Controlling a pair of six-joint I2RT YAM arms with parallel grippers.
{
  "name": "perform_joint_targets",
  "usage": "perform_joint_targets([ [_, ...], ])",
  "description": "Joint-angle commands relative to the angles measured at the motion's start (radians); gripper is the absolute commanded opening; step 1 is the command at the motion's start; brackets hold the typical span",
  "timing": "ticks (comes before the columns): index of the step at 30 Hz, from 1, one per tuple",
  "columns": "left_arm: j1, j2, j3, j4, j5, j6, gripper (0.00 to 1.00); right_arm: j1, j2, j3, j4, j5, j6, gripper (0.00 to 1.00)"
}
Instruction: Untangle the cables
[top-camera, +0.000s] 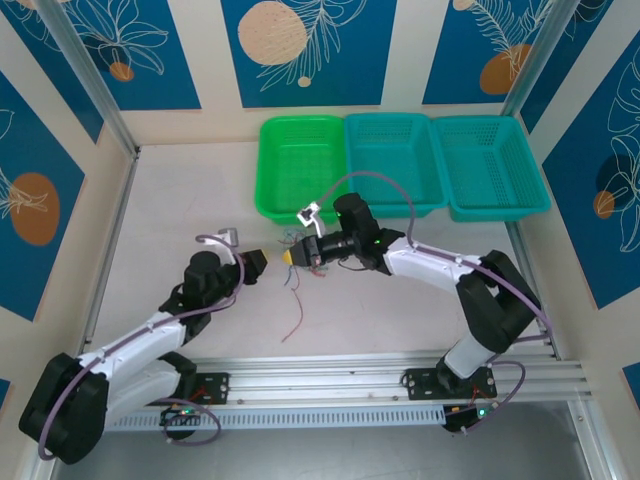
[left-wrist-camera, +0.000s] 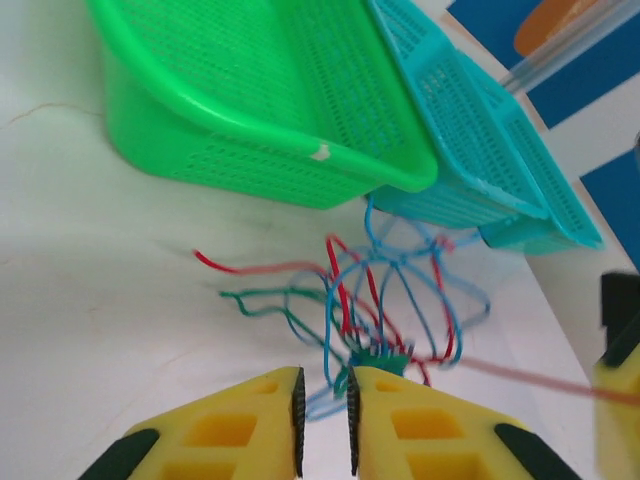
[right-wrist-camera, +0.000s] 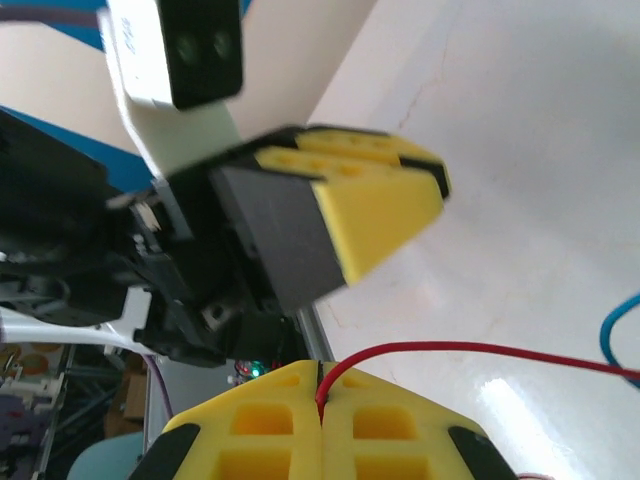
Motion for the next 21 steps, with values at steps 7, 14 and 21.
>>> perform_joint_targets([
  [7, 0.031, 0.127, 0.100, -0.200, 0.175, -0.143, 0.67, 0.017, 0.007, -0.078, -0.156, 0.003, -0.135, 0.00],
  [14, -0.019, 0.344, 0.209, -0.163, 0.249, -0.154, 0.91, 0.015, -0.071, -0.181, -0.224, 0.056, -0.184, 0.00],
  [21, -0.072, 0.539, 0.277, -0.206, 0.237, -0.128, 0.70, 0.004, -0.084, -0.224, -0.228, 0.073, -0.178, 0.00],
])
